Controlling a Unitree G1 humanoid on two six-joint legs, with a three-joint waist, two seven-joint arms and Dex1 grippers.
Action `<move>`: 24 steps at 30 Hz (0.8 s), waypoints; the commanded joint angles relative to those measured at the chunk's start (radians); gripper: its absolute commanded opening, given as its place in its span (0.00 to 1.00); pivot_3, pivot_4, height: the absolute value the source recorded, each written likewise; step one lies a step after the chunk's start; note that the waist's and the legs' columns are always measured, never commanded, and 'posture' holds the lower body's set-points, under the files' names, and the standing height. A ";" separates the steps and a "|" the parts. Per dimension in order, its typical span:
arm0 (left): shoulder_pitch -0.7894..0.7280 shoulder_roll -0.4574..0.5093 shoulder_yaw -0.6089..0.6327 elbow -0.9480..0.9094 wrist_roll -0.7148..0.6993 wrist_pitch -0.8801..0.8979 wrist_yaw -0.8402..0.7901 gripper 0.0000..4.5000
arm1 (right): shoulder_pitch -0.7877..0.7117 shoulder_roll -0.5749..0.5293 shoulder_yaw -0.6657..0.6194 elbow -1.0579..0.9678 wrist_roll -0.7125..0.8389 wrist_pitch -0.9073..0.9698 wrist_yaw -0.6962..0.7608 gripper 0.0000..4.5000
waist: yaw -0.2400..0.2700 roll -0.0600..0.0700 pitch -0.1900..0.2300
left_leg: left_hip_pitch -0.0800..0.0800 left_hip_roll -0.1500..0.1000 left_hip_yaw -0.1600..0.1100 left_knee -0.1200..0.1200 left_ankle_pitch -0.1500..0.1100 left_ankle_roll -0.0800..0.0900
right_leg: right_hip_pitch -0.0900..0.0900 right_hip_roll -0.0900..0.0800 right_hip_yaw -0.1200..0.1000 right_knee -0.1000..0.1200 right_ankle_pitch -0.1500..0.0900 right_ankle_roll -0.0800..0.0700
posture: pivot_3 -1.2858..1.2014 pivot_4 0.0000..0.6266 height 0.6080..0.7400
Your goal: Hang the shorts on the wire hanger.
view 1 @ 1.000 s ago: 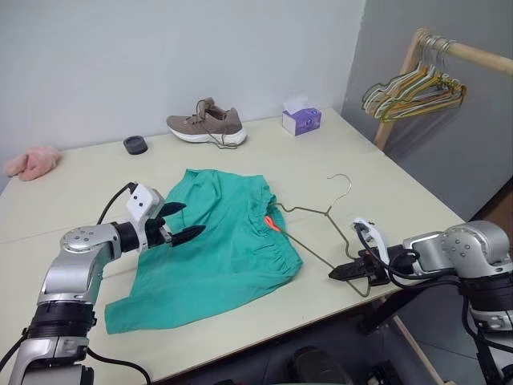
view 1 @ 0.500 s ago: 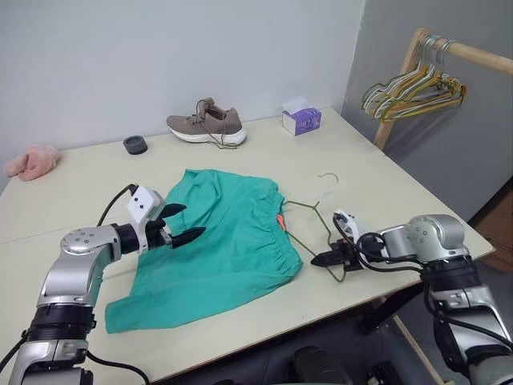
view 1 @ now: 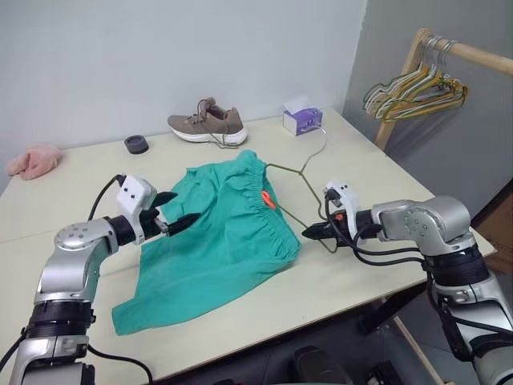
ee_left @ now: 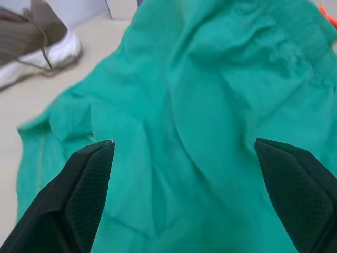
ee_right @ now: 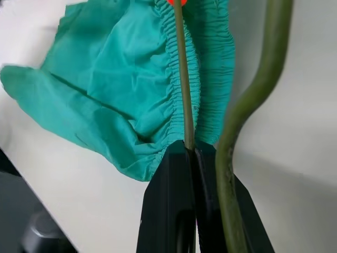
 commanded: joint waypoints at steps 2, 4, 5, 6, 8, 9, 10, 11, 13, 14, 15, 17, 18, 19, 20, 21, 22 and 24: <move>-0.105 0.041 0.014 -0.068 -0.031 -0.008 -0.056 0.99 | 0.006 -0.071 0.122 -0.125 -0.096 -0.146 0.058 0.00 | 0.001 0.000 0.000 | 0.000 0.000 0.000 0.000 0.000 0.000 | 0.000 0.000 0.000 0.000 0.000 0.000 | 0.39 0.00 1.00; -0.141 0.067 -0.013 -0.092 -0.026 -0.012 -0.115 0.99 | 0.009 -0.101 0.173 -0.145 -0.144 -0.208 0.081 0.00 | 0.000 0.000 0.000 | -0.001 0.000 0.000 0.000 0.000 0.000 | 0.000 0.000 0.000 -0.001 0.000 0.000 | 0.39 0.00 1.00; -0.158 0.078 -0.028 -0.101 -0.020 -0.016 -0.142 0.99 | 0.008 -0.111 0.191 -0.150 -0.165 -0.235 0.090 0.00 | -0.001 0.000 0.000 | -0.001 0.000 0.000 0.000 0.000 0.000 | 0.000 0.000 0.000 -0.001 0.000 0.000 | 0.39 0.00 1.00; -0.174 0.086 -0.040 -0.106 -0.014 -0.023 -0.164 0.99 | 0.007 -0.117 0.204 -0.152 -0.183 -0.257 0.098 0.00 | -0.001 0.000 0.000 | -0.001 0.000 0.000 0.000 0.000 0.000 | 0.000 0.000 0.000 -0.001 0.000 0.000 | 0.39 0.00 1.00; -0.199 0.100 -0.071 -0.111 0.004 -0.041 -0.208 0.99 | 0.005 -0.131 0.234 -0.156 -0.226 -0.308 0.114 0.00 | -0.002 0.000 0.000 | 0.000 0.000 0.000 0.000 0.000 0.000 | 0.000 0.000 0.000 -0.001 0.000 0.000 | 0.39 0.00 1.00; -0.208 0.108 -0.090 -0.111 0.017 -0.055 -0.230 0.99 | 0.004 -0.135 0.244 -0.156 -0.245 -0.328 0.122 0.00 | -0.004 0.000 0.000 | 0.000 0.000 0.000 0.000 0.000 0.000 | 0.000 0.000 0.000 -0.001 0.000 0.000 | 0.39 0.00 1.00; -0.213 0.117 -0.116 -0.113 0.030 -0.068 -0.261 0.99 | 0.001 -0.143 0.263 -0.159 -0.274 -0.362 0.132 0.00 | -0.005 0.000 0.000 | 0.000 0.000 0.000 0.000 0.000 0.000 | 0.000 0.000 0.000 -0.001 0.000 0.000 | 0.38 0.00 1.00; -0.215 0.125 -0.137 -0.114 0.041 -0.080 -0.287 0.99 | 0.000 -0.148 0.276 -0.162 -0.297 -0.388 0.141 0.00 | -0.006 0.000 0.000 | 0.000 0.000 0.000 0.000 0.000 0.000 | 0.000 0.000 0.000 -0.001 0.000 0.000 | 0.38 0.00 1.00; -0.206 0.138 -0.176 -0.107 0.066 -0.111 -0.332 0.99 | 0.000 -0.154 0.293 -0.170 -0.331 -0.426 0.155 0.00 | -0.007 0.000 0.000 | 0.000 0.000 0.000 0.000 0.000 0.000 | 0.000 0.000 0.000 0.000 0.000 0.000 | 0.38 0.00 1.00; -0.202 0.143 -0.193 -0.092 0.088 -0.139 -0.345 0.99 | 0.001 -0.158 0.301 -0.176 -0.352 -0.448 0.162 0.00 | -0.008 0.000 0.000 | 0.000 0.000 0.000 0.000 0.000 0.000 | 0.000 0.000 0.000 0.000 0.000 0.000 | 0.38 0.00 1.00; -0.201 0.145 -0.204 -0.073 0.109 -0.167 -0.348 0.99 | 0.004 -0.161 0.305 -0.182 -0.367 -0.462 0.169 0.00 | -0.007 0.000 0.000 | 0.000 0.000 0.000 0.000 0.000 0.000 | 0.000 0.000 0.000 0.000 0.000 0.000 | 0.38 0.00 1.00; -0.206 0.141 -0.216 -0.036 0.133 -0.205 -0.351 0.99 | 0.009 -0.168 0.314 -0.195 -0.399 -0.493 0.181 0.00 | -0.007 0.000 0.000 | 0.000 0.000 0.000 0.000 0.000 0.000 | 0.000 0.000 0.000 0.000 0.000 0.000 | 0.38 0.00 1.00; -0.207 0.140 -0.219 -0.024 0.137 -0.214 -0.356 0.99 | 0.013 -0.173 0.318 -0.202 -0.413 -0.508 0.186 0.00 | -0.007 0.000 0.000 | 0.000 0.000 0.000 0.000 0.000 0.000 | 0.000 0.000 0.000 0.000 0.000 0.000 | 0.38 0.00 1.00; -0.203 0.143 -0.225 -0.014 0.144 -0.227 -0.366 0.99 | 0.017 -0.174 0.317 -0.210 -0.421 -0.514 0.190 0.00 | -0.007 0.000 0.000 | 0.000 0.000 0.000 0.000 0.000 0.000 | 0.000 0.000 0.000 0.000 0.000 0.000 | 0.37 0.00 1.00; -0.199 0.146 -0.229 -0.006 0.152 -0.239 -0.374 0.99 | 0.021 -0.174 0.315 -0.214 -0.429 -0.522 0.193 0.00 | -0.006 0.000 0.000 | 0.000 0.000 0.000 0.000 0.000 0.000 | 0.000 0.000 0.000 0.000 0.000 0.000 | 0.37 0.00 1.00; -0.195 0.152 -0.234 0.010 0.166 -0.260 -0.381 0.99 | 0.024 -0.176 0.313 -0.219 -0.437 -0.531 0.197 0.00 | -0.006 0.000 0.000 | 0.000 0.000 0.000 0.000 0.000 0.000 | 0.000 0.000 0.000 -0.001 0.000 0.000 | 0.37 0.00 1.00; -0.193 0.156 -0.237 0.022 0.175 -0.275 -0.385 0.99 | 0.027 -0.176 0.310 -0.222 -0.445 -0.537 0.201 0.00 | -0.006 0.000 0.000 | 0.000 0.000 0.000 0.000 0.000 0.000 | 0.000 0.000 0.000 -0.001 0.000 0.000 | 0.37 0.00 1.00; -0.195 0.158 -0.238 0.048 0.189 -0.298 -0.388 0.99 | 0.032 -0.179 0.307 -0.228 -0.465 -0.558 0.211 0.00 | -0.007 0.000 0.000 | 0.000 0.000 0.000 0.000 0.000 0.000 | 0.000 0.000 0.000 -0.001 0.000 0.000 | 0.37 0.00 1.00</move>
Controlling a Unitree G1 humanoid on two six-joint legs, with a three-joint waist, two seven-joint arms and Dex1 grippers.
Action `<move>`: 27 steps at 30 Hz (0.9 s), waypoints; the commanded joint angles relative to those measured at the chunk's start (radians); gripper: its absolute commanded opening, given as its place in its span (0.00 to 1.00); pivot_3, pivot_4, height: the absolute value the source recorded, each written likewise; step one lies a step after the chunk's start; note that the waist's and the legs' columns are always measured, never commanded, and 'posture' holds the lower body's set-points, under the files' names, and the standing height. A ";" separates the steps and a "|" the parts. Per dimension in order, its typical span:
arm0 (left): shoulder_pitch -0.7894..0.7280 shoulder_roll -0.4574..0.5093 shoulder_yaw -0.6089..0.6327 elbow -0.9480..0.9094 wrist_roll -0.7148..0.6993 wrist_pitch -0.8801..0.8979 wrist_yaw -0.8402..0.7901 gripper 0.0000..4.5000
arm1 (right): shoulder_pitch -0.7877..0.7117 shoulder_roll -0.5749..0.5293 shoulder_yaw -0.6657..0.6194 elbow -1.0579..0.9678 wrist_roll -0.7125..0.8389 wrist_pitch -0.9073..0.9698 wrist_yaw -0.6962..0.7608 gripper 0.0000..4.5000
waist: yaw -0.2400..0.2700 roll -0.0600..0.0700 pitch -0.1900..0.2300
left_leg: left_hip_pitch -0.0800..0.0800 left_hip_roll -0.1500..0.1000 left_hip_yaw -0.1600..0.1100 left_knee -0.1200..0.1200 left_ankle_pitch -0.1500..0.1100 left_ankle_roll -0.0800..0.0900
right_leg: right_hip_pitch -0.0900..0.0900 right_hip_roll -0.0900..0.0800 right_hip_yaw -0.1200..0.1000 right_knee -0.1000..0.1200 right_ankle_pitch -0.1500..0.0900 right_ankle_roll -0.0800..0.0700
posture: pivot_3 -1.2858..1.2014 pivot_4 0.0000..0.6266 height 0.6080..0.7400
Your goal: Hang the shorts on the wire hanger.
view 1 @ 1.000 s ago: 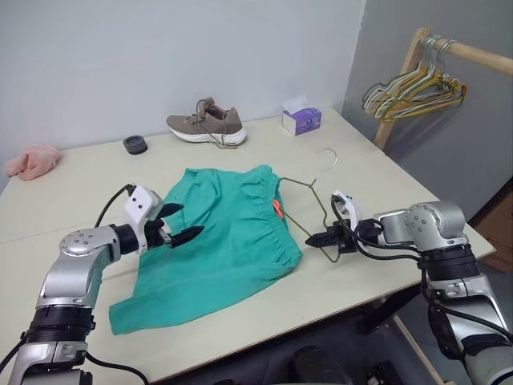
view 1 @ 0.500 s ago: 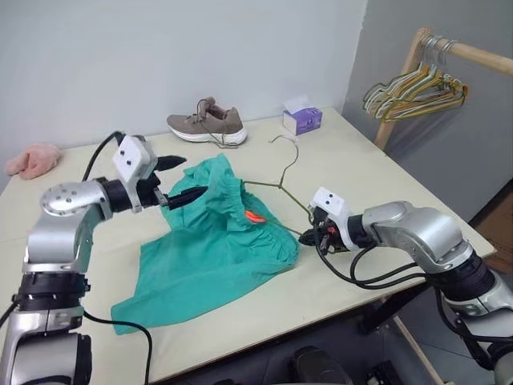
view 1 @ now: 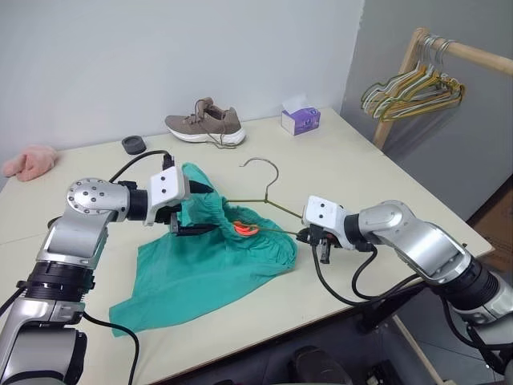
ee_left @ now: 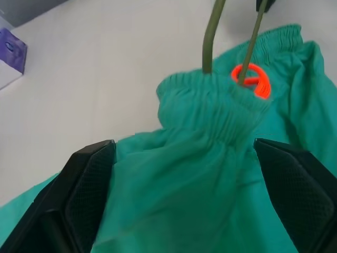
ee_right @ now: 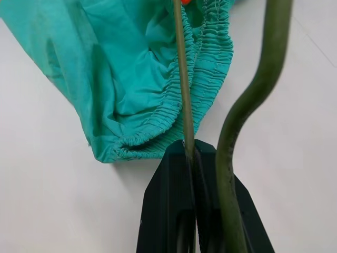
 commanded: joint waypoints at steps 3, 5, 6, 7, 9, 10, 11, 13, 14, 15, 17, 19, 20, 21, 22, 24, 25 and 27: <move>-0.004 0.014 0.005 0.034 0.018 -0.050 -0.016 0.99 | 0.002 0.001 -0.031 -0.053 -0.040 -0.052 0.026 0.00 | -0.001 0.000 0.000 | 0.000 0.000 0.000 0.000 0.000 0.000 | 0.000 0.000 0.000 0.000 0.000 0.000 | 0.37 0.00 1.00; 0.003 0.010 0.001 0.030 0.015 -0.050 -0.024 0.99 | 0.006 0.006 -0.035 -0.059 -0.045 -0.056 0.030 0.00 | -0.001 0.000 0.000 | 0.000 0.000 0.000 0.000 0.000 0.000 | 0.000 0.000 0.000 0.000 0.000 0.000 | 0.37 0.00 1.00; 0.008 0.008 0.000 0.025 0.013 -0.049 -0.029 0.99 | 0.007 0.009 -0.036 -0.062 -0.047 -0.057 0.032 0.00 | -0.001 0.000 0.000 | 0.000 0.000 0.000 0.000 0.000 0.000 | 0.000 0.000 0.000 0.000 0.000 0.000 | 0.37 0.00 1.00; 0.014 0.005 -0.001 0.020 0.011 -0.047 -0.030 0.95 | 0.009 0.011 -0.035 -0.066 -0.051 -0.065 0.034 0.00 | -0.001 0.000 0.000 | 0.000 0.000 0.000 0.000 0.000 0.000 | 0.000 0.000 0.000 0.000 0.000 0.000 | 0.37 0.00 1.00; 0.021 -0.011 0.002 0.003 -0.005 -0.028 -0.026 0.86 | 0.012 0.012 -0.032 -0.072 -0.061 -0.080 0.038 0.00 | -0.002 0.000 0.000 | 0.000 0.000 0.000 0.001 0.000 0.000 | 0.000 0.000 0.000 0.000 0.000 0.000 | 0.37 0.00 1.00; 0.023 -0.015 0.003 -0.002 -0.009 -0.022 -0.025 0.80 | 0.014 0.013 -0.031 -0.074 -0.066 -0.086 0.041 0.00 | -0.002 0.000 0.000 | 0.000 0.000 0.000 0.001 0.000 0.000 | 0.000 0.000 0.000 0.001 0.000 0.000 | 0.37 0.00 1.00; 0.025 -0.020 0.003 -0.010 -0.014 -0.013 -0.026 0.73 | 0.015 0.013 -0.030 -0.075 -0.073 -0.095 0.042 0.00 | -0.002 0.000 0.000 | 0.000 0.000 0.000 0.001 0.000 0.000 | 0.000 0.000 0.000 0.001 0.000 0.000 | 0.37 0.00 1.00; 0.031 -0.027 0.004 -0.023 -0.022 0.002 -0.027 0.59 | 0.017 0.015 -0.027 -0.076 -0.088 -0.116 0.048 0.00 | -0.002 0.000 0.000 | 0.000 0.000 0.000 0.001 0.000 0.000 | 0.000 0.000 0.000 0.001 0.000 0.000 | 0.37 0.00 1.00; 0.034 -0.029 0.005 -0.028 -0.025 0.008 -0.028 0.51 | 0.017 0.015 -0.025 -0.075 -0.095 -0.127 0.050 0.00 | -0.003 0.000 0.000 | 0.000 0.000 0.000 0.002 0.000 0.000 | 0.000 0.000 0.000 0.001 0.000 0.000 | 0.37 0.00 1.00; 0.036 -0.029 0.006 -0.032 -0.026 0.012 -0.028 0.44 | 0.018 0.016 -0.025 -0.074 -0.100 -0.133 0.053 0.00 | -0.004 0.000 0.000 | 0.000 0.000 0.000 0.002 0.000 0.000 | 0.000 0.000 0.000 0.001 0.000 0.000 | 0.37 0.00 1.00; 0.042 -0.029 0.006 -0.041 -0.028 0.022 -0.031 0.31 | 0.020 0.013 -0.020 -0.071 -0.114 -0.165 0.065 0.00 | -0.005 0.000 0.000 | 0.000 0.000 0.000 0.002 0.000 0.000 | 0.000 0.000 0.000 0.001 0.000 0.000 | 0.37 0.00 1.00; 0.047 -0.028 0.007 -0.049 -0.032 0.032 -0.034 0.16 | 0.026 0.007 -0.016 -0.069 -0.129 -0.211 0.085 0.00 | -0.007 0.000 0.000 | 0.000 0.000 0.000 0.003 0.000 0.000 | 0.001 0.000 0.000 0.001 0.000 0.000 | 0.37 0.00 1.00; 0.050 -0.028 0.008 -0.052 -0.033 0.035 -0.034 0.09 | 0.028 0.005 -0.015 -0.067 -0.135 -0.231 0.093 0.00 | -0.008 0.000 0.000 | 0.000 0.000 0.000 0.003 0.000 0.000 | 0.001 0.000 -0.001 0.001 0.000 0.000 | 0.37 0.00 1.00; 0.051 -0.029 0.010 -0.054 -0.032 0.037 -0.035 0.02 | 0.031 0.005 -0.017 -0.065 -0.140 -0.243 0.098 0.00 | -0.008 0.000 0.000 | 0.000 0.000 0.000 0.003 0.000 0.000 | 0.001 0.000 0.000 0.001 0.000 0.000 | 0.37 0.00 1.00; 0.054 -0.028 0.012 -0.055 -0.032 0.041 -0.035 0.00 | 0.034 -0.004 -0.014 -0.059 -0.151 -0.282 0.116 0.00 | -0.008 0.000 0.000 | 0.000 0.000 0.000 0.004 0.000 0.000 | 0.001 0.000 0.000 0.001 0.000 0.000 | 0.37 0.00 1.00; 0.060 -0.026 0.015 -0.055 -0.031 0.045 -0.036 0.00 | 0.040 -0.023 -0.021 -0.038 -0.166 -0.343 0.144 0.00 | -0.008 0.000 0.000 | 0.000 0.000 -0.001 0.006 0.000 0.000 | 0.002 0.000 -0.001 0.002 0.000 0.000 | 0.37 0.00 1.00; 0.064 -0.024 0.016 -0.053 -0.029 0.046 -0.036 0.00 | 0.041 -0.037 -0.030 -0.013 -0.178 -0.376 0.155 0.06 | -0.008 0.000 0.000 | 0.000 0.000 0.000 0.008 0.000 0.000 | 0.003 0.000 -0.001 0.002 0.000 0.000 | 0.37 0.00 1.00; 0.067 -0.022 0.018 -0.050 -0.028 0.047 -0.036 0.00 | 0.041 -0.070 -0.047 0.037 -0.204 -0.439 0.180 0.17 | -0.008 0.000 0.000 | 0.000 0.000 0.000 0.010 0.000 0.000 | 0.003 0.000 -0.001 0.002 0.000 0.000 | 0.37 0.00 1.00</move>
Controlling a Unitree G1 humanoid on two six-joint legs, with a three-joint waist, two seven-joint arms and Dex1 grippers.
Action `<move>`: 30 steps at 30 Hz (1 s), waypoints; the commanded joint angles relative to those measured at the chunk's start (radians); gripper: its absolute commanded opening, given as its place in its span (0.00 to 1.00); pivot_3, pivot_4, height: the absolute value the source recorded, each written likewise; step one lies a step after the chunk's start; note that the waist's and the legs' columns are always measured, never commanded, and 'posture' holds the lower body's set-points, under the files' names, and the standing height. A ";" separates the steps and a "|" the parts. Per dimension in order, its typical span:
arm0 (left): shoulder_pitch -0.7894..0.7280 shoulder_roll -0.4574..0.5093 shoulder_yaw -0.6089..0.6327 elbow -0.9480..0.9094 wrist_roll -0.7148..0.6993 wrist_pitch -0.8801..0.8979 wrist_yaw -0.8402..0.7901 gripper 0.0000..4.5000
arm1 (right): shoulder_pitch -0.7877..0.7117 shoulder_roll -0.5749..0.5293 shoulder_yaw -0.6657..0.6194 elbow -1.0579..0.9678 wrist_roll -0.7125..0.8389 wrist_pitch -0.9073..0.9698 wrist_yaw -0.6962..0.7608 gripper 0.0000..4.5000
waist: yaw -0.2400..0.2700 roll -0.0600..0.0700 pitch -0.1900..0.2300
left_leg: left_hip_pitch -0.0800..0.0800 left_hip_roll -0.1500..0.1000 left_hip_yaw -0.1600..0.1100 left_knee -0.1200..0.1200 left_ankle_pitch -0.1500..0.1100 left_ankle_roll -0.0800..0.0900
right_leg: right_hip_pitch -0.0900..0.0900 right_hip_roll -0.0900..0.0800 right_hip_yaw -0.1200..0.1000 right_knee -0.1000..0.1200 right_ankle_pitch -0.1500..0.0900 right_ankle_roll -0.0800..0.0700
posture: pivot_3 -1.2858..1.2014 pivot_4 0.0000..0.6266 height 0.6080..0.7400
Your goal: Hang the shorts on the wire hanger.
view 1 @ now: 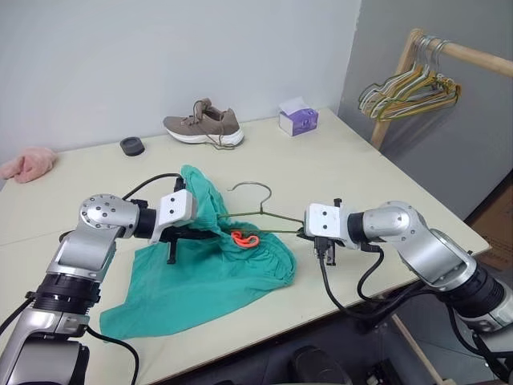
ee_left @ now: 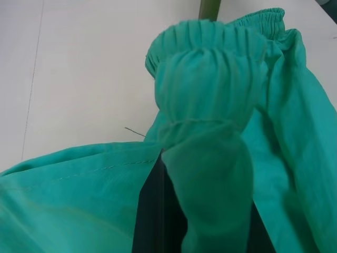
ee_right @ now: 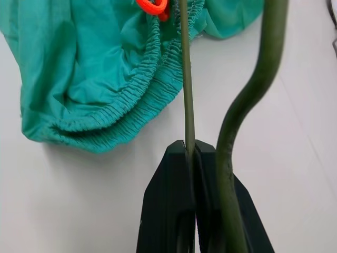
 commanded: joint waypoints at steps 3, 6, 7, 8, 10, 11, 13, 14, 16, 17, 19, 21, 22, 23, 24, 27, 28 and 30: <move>-0.006 0.011 0.047 0.006 -0.015 0.018 0.037 0.00 | 0.006 -0.091 -0.071 0.088 -0.035 -0.164 0.088 0.40 | 0.000 0.000 0.000 | 0.000 0.000 0.000 0.002 0.000 0.000 | 0.001 0.000 0.000 0.000 0.000 0.001 | 0.37 0.00 1.00; -0.005 0.009 0.057 0.012 -0.022 0.030 0.054 0.00 | 0.031 -0.167 -0.130 0.139 -0.046 -0.182 0.105 0.63 | 0.004 0.000 0.000 | 0.000 0.000 0.000 0.003 0.000 0.000 | 0.001 0.000 0.000 0.000 0.001 0.001 | 0.37 0.00 1.00; -0.004 0.008 0.060 0.013 -0.025 0.033 0.060 0.00 | 0.049 -0.194 -0.155 0.144 -0.041 -0.168 0.113 0.71 | 0.006 0.000 0.000 | 0.000 0.000 0.000 0.003 0.000 0.000 | 0.001 0.000 0.000 0.000 0.001 0.001 | 0.37 0.00 1.00; -0.003 0.008 0.064 0.014 -0.028 0.037 0.063 0.00 | 0.067 -0.211 -0.179 0.138 -0.025 -0.144 0.122 0.80 | 0.008 0.000 0.000 | 0.000 0.000 0.000 0.003 0.000 0.000 | 0.001 0.000 0.000 0.000 0.001 0.001 | 0.37 0.00 1.00; -0.009 0.000 0.077 0.020 -0.036 0.045 0.078 0.00 | 0.111 -0.212 -0.240 0.084 0.051 -0.035 0.132 0.96 | 0.010 0.000 0.000 | 0.000 0.000 0.000 0.002 0.000 0.000 | 0.001 0.000 0.000 0.000 0.001 0.001 | 0.37 0.00 1.00; -0.019 -0.007 0.086 0.024 -0.044 0.057 0.089 0.00 | 0.133 -0.190 -0.271 0.039 0.103 0.047 0.125 0.99 | 0.009 0.000 0.000 | 0.000 0.000 0.000 0.002 0.000 0.000 | 0.001 0.000 0.000 0.000 0.001 0.001 | 0.37 0.00 1.00; -0.042 -0.021 0.103 0.028 -0.068 0.091 0.108 0.00 | 0.157 -0.108 -0.322 -0.052 0.208 0.227 0.079 0.99 | 0.002 0.000 0.000 | 0.000 0.001 0.000 0.002 0.000 0.000 | 0.001 0.000 0.000 0.001 0.001 0.001 | 0.37 0.00 1.00; -0.053 -0.025 0.109 0.029 -0.078 0.105 0.115 0.00 | 0.159 -0.052 -0.341 -0.089 0.253 0.316 0.042 0.99 | -0.002 0.000 0.000 | 0.000 0.001 0.000 0.003 0.000 0.000 | 0.001 0.001 0.000 0.001 0.001 0.001 | 0.37 0.00 1.00; -0.070 -0.030 0.115 0.028 -0.091 0.130 0.118 0.00 | 0.151 0.080 -0.368 -0.135 0.317 0.471 -0.048 0.99 | -0.008 -0.001 0.000 | 0.000 0.002 0.001 0.003 0.000 0.000 | 0.000 0.001 0.000 0.003 0.001 0.001 | 0.37 0.00 1.00; -0.075 -0.029 0.115 0.027 -0.095 0.138 0.118 0.00 | 0.145 0.155 -0.380 -0.146 0.343 0.543 -0.100 0.99 | -0.009 -0.001 -0.001 | 0.000 0.002 0.000 0.003 0.000 0.000 | 0.000 0.001 0.000 0.004 0.000 0.003 | 0.37 0.00 1.00; -0.081 -0.025 0.113 0.026 -0.099 0.146 0.116 0.00 | 0.135 0.269 -0.391 -0.152 0.370 0.642 -0.182 0.99 | -0.011 0.000 -0.001 | 0.001 0.002 0.000 0.004 0.000 0.000 | 0.000 0.001 0.000 0.007 0.000 0.004 | 0.37 0.00 1.00; -0.083 -0.020 0.112 0.026 -0.099 0.150 0.112 0.00 | 0.133 0.345 -0.392 -0.147 0.390 0.708 -0.234 0.99 | -0.008 0.000 -0.001 | 0.002 0.001 0.001 0.005 0.000 0.000 | 0.000 0.001 0.001 0.009 0.000 0.003 | 0.37 0.00 1.00; -0.085 -0.019 0.113 0.025 -0.099 0.152 0.111 0.00 | 0.135 0.367 -0.385 -0.144 0.394 0.725 -0.253 0.99 | -0.008 0.000 -0.001 | 0.002 0.001 0.000 0.005 0.000 0.000 | -0.001 0.001 0.001 0.009 0.000 0.003 | 0.38 0.00 1.00; -0.087 -0.017 0.114 0.025 -0.099 0.154 0.110 0.00 | 0.139 0.385 -0.377 -0.140 0.399 0.740 -0.267 0.99 | -0.006 0.000 -0.001 | 0.001 0.001 0.000 0.005 0.000 0.000 | -0.001 0.001 0.001 0.009 0.002 0.000 | 0.38 0.00 1.00; -0.089 -0.016 0.115 0.026 -0.098 0.155 0.109 0.00 | 0.142 0.398 -0.368 -0.136 0.401 0.747 -0.280 0.99 | -0.005 0.000 -0.001 | 0.001 0.001 0.000 0.005 0.000 0.000 | -0.001 0.001 0.001 0.009 0.002 -0.001 | 0.38 0.00 1.00; -0.094 -0.015 0.115 0.030 -0.094 0.153 0.111 0.00 | 0.153 0.428 -0.353 -0.129 0.427 0.782 -0.303 0.99 | -0.002 0.000 -0.001 | 0.001 0.001 0.000 0.004 0.000 0.000 | -0.002 0.001 0.001 0.009 0.002 -0.001 | 0.38 0.00 1.00; -0.095 -0.014 0.116 0.031 -0.092 0.151 0.112 0.00 | 0.158 0.432 -0.344 -0.127 0.433 0.789 -0.307 0.99 | 0.000 0.000 -0.001 | 0.001 0.001 0.000 0.004 0.000 0.000 | -0.002 0.001 0.001 0.009 0.002 -0.001 | 0.38 0.00 1.00; -0.095 -0.013 0.117 0.032 -0.090 0.149 0.113 0.00 | 0.167 0.441 -0.326 -0.115 0.438 0.793 -0.314 0.99 | 0.001 0.000 -0.001 | 0.001 0.001 0.000 0.004 0.000 0.000 | -0.002 0.001 0.001 0.009 0.002 -0.001 | 0.38 0.00 1.00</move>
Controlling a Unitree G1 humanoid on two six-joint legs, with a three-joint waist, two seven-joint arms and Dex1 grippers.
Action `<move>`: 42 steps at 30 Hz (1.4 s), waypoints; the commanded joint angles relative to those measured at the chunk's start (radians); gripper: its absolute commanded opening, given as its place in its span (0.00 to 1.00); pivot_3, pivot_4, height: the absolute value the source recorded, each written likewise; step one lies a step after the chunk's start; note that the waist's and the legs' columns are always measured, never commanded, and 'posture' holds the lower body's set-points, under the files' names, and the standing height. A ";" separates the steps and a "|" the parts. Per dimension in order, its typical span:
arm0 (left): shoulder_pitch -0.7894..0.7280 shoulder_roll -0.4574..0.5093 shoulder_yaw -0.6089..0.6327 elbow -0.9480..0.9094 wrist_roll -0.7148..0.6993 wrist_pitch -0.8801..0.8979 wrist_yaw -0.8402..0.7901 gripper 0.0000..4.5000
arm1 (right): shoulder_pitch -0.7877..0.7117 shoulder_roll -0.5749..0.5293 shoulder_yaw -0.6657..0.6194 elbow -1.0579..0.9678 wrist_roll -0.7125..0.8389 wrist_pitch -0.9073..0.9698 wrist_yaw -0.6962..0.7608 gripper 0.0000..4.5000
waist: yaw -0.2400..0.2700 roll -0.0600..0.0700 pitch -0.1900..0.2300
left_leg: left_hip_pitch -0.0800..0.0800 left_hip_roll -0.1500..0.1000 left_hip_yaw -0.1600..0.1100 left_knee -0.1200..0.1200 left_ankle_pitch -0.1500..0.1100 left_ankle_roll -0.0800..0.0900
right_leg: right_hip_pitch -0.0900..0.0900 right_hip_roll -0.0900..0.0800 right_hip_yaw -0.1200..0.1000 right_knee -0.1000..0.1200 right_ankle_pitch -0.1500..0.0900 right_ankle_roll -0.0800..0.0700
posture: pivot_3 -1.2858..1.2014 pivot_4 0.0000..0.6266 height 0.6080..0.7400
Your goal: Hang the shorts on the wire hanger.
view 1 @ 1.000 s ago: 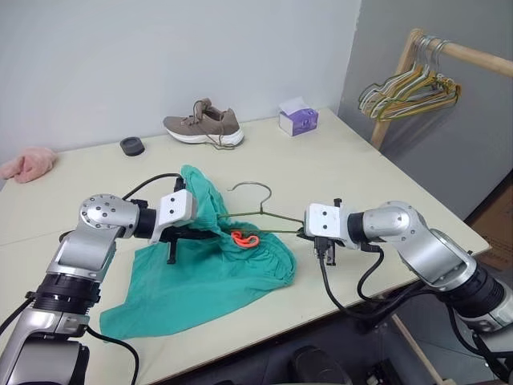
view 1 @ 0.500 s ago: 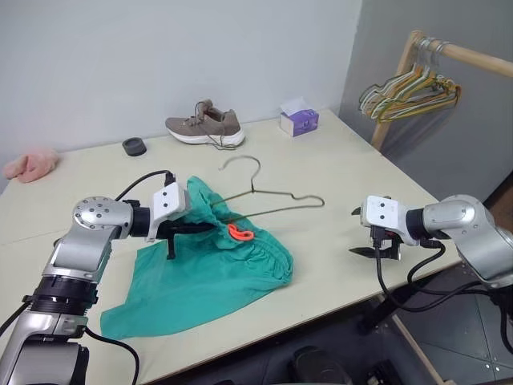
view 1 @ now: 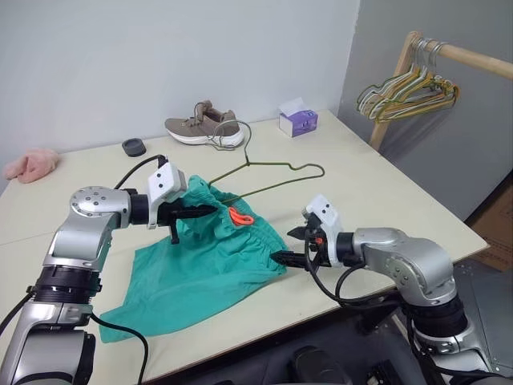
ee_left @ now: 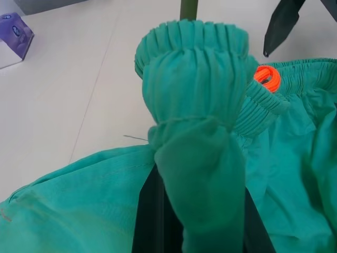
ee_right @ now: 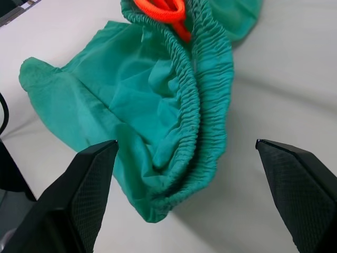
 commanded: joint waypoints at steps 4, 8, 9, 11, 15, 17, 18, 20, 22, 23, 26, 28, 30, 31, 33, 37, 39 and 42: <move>-0.027 0.019 0.040 -0.018 -0.016 -0.004 0.007 0.00 | 0.015 0.029 0.071 0.082 -0.007 -0.049 -0.053 0.99 | 0.000 0.000 0.000 | 0.000 0.000 0.000 0.000 0.000 0.000 | 0.000 0.000 0.000 0.000 0.000 0.000 | 0.38 0.00 1.00; -0.017 0.022 0.046 -0.027 -0.019 -0.001 0.011 0.00 | 0.016 0.061 0.090 0.132 -0.030 -0.098 -0.098 0.86 | 0.000 0.000 0.000 | 0.000 0.000 0.000 0.000 0.000 0.000 | 0.000 0.000 0.000 0.001 0.000 0.000 | 0.38 0.00 1.00; -0.012 0.022 0.048 -0.031 -0.020 0.001 0.013 0.00 | 0.019 0.065 0.094 0.139 -0.039 -0.112 -0.107 0.80 | 0.000 0.000 0.000 | 0.000 0.000 0.000 0.000 0.000 0.000 | 0.000 0.000 0.000 0.001 0.000 0.000 | 0.38 0.00 1.00; 0.004 0.026 0.060 -0.043 -0.025 0.009 0.022 0.00 | 0.029 0.067 0.092 0.147 -0.055 -0.147 -0.125 0.64 | 0.000 0.000 0.000 | 0.000 0.000 0.000 0.000 0.000 0.000 | 0.000 0.000 0.000 0.001 0.000 0.000 | 0.38 0.00 1.00; 0.050 0.032 0.098 -0.084 -0.047 0.046 0.043 0.00 | 0.043 0.037 0.081 0.155 -0.077 -0.202 -0.131 0.32 | 0.001 0.000 0.000 | 0.000 0.000 0.000 0.000 0.000 0.000 | -0.001 0.000 0.000 0.001 0.000 0.000 | 0.39 0.00 1.00; 0.079 0.036 0.121 -0.115 -0.069 0.078 0.052 0.00 | 0.047 0.009 0.074 0.161 -0.090 -0.241 -0.127 0.16 | 0.004 0.000 0.000 | 0.000 0.000 0.000 0.000 0.000 0.000 | -0.001 0.000 0.000 0.001 0.000 0.000 | 0.39 0.00 1.00; 0.094 0.039 0.135 -0.134 -0.087 0.101 0.055 0.00 | 0.046 -0.005 0.070 0.166 -0.098 -0.264 -0.124 0.08 | 0.005 0.000 0.000 | 0.000 0.000 0.000 0.000 0.000 0.000 | -0.001 0.000 0.000 0.001 0.000 0.000 | 0.39 0.00 1.00; 0.120 0.044 0.171 -0.181 -0.145 0.173 0.061 0.00 | 0.034 -0.021 0.044 0.191 -0.106 -0.298 -0.130 0.00 | 0.009 0.000 0.000 | 0.000 0.000 0.000 0.000 0.000 0.000 | -0.001 0.000 0.000 0.001 0.000 0.000 | 0.39 0.00 1.00; 0.137 0.053 0.199 -0.220 -0.193 0.235 0.064 0.00 | 0.016 -0.024 0.016 0.221 -0.112 -0.324 -0.137 0.00 | 0.012 0.000 0.000 | 0.000 0.000 0.000 0.000 0.000 0.000 | -0.001 0.000 0.000 0.001 -0.002 0.003 | 0.39 0.00 1.00; 0.152 0.065 0.211 -0.240 -0.217 0.267 0.053 0.00 | 0.003 -0.029 0.007 0.238 -0.117 -0.340 -0.136 0.00 | 0.012 0.000 0.000 | 0.000 0.000 0.000 0.000 0.000 0.000 | -0.001 0.000 0.000 0.001 -0.003 0.005 | 0.39 0.00 1.00; 0.206 0.115 0.230 -0.293 -0.272 0.338 0.010 0.00 | -0.024 -0.063 0.012 0.268 -0.139 -0.389 -0.115 0.00 | 0.011 0.001 0.001 | 0.001 0.000 0.001 0.000 0.000 0.000 | -0.001 0.000 0.000 0.002 -0.003 0.005 | 0.39 0.00 1.00; 0.251 0.164 0.243 -0.315 -0.298 0.368 -0.035 0.00 | -0.045 -0.108 0.025 0.290 -0.164 -0.433 -0.089 0.00 | 0.011 0.001 0.001 | 0.001 0.000 0.001 0.000 0.000 0.000 | -0.001 0.000 0.000 0.002 -0.003 0.005 | 0.40 0.00 1.00; 0.281 0.207 0.246 -0.318 -0.303 0.368 -0.068 0.00 | -0.063 -0.146 0.028 0.316 -0.177 -0.466 -0.065 0.00 | 0.013 0.002 0.001 | 0.001 0.000 0.001 -0.001 0.000 0.000 | -0.001 0.000 0.001 0.001 -0.003 0.004 | 0.40 0.00 1.00; 0.289 0.221 0.245 -0.318 -0.301 0.363 -0.077 0.00 | -0.069 -0.160 0.029 0.326 -0.180 -0.478 -0.056 0.00 | 0.014 0.002 0.001 | 0.001 0.000 0.001 -0.001 0.000 0.000 | -0.001 0.000 0.001 0.001 -0.003 0.004 | 0.40 0.00 1.00; 0.301 0.249 0.236 -0.303 -0.272 0.330 -0.092 0.00 | -0.080 -0.196 0.026 0.344 -0.185 -0.503 -0.031 0.00 | 0.017 0.002 0.001 | 0.001 0.000 0.001 -0.001 0.000 0.000 | -0.001 0.000 0.000 0.001 -0.003 0.004 | 0.40 0.00 1.00; 0.317 0.274 0.223 -0.276 -0.237 0.282 -0.093 0.00 | -0.080 -0.233 0.020 0.338 -0.184 -0.522 -0.008 0.00 | 0.021 0.002 0.002 | 0.001 0.000 0.001 -0.001 0.000 0.000 | 0.000 0.000 0.001 0.000 -0.003 0.004 | 0.40 0.00 1.00; 0.333 0.285 0.213 -0.263 -0.213 0.247 -0.098 0.00 | -0.073 -0.245 0.018 0.321 -0.183 -0.522 -0.004 0.00 | 0.023 0.002 0.002 | 0.001 0.000 0.001 -0.001 0.000 0.000 | 0.000 0.000 0.001 0.000 -0.003 0.004 | 0.40 0.00 1.00; 0.347 0.295 0.209 -0.249 -0.194 0.220 -0.101 0.00 | -0.062 -0.257 0.014 0.300 -0.181 -0.517 -0.001 0.00 | 0.024 0.003 0.002 | 0.000 0.000 0.001 -0.001 0.000 0.000 | -0.001 0.000 0.001 -0.001 -0.003 0.004 | 0.40 0.00 1.00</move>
